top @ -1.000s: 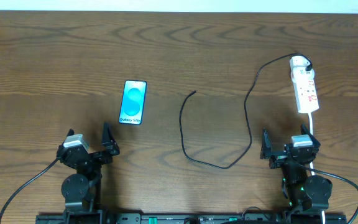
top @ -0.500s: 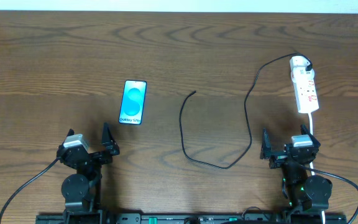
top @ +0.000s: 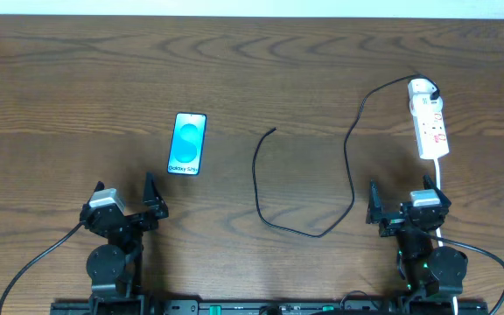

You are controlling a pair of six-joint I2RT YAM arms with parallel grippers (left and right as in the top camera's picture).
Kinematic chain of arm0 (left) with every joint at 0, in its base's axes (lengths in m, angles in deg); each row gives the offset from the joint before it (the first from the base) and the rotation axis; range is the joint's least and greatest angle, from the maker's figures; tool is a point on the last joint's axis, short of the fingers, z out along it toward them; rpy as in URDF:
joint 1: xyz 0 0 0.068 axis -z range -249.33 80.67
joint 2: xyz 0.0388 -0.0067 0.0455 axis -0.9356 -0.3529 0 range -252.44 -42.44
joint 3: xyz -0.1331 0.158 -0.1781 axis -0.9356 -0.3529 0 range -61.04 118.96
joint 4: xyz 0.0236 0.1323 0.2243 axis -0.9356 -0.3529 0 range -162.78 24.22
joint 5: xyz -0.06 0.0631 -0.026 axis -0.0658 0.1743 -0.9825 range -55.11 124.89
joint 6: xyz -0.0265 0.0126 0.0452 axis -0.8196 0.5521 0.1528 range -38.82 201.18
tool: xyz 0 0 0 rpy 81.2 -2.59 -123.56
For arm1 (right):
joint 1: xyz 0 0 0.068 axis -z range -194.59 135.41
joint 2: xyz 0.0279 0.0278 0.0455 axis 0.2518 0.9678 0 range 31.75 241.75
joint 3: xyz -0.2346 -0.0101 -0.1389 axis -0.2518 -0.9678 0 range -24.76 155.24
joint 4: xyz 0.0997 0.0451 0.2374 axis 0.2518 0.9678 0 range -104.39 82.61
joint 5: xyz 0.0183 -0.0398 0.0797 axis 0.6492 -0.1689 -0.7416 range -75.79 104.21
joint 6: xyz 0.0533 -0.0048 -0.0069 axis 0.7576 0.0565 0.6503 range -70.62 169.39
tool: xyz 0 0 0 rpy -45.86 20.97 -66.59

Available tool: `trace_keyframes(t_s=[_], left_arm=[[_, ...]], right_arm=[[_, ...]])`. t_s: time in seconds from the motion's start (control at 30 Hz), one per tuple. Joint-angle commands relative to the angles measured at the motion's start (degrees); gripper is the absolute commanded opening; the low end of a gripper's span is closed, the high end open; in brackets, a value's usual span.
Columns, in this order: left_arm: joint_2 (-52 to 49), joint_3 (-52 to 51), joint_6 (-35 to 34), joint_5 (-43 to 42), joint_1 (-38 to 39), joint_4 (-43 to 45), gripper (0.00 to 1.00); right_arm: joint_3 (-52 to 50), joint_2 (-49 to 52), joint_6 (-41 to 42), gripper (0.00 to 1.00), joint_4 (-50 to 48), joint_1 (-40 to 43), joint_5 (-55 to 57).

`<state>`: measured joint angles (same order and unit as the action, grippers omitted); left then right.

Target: Plug charger to phone and switch on socket

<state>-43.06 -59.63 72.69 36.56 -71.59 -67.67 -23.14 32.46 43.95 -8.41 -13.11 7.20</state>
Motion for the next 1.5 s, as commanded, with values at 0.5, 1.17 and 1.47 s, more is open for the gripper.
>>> trace_keyframes(t_s=[0.5,1.17,1.47], left_arm=[[0.3,-1.2,1.2,0.5,-0.3,-2.1,0.99],[0.2,-0.7,1.0,-2.8,-0.3,-1.0,0.99],[-7.2,4.5,1.0,-6.0,-0.3,-1.1,0.99]], right_arm=[[-0.3,-0.3,0.7,0.99,-0.2,-0.6,0.2],[-0.3,-0.3,0.7,0.99,-0.2,-0.6,0.2],[-0.3,-0.3,0.7,0.99,-0.2,-0.6,0.2]])
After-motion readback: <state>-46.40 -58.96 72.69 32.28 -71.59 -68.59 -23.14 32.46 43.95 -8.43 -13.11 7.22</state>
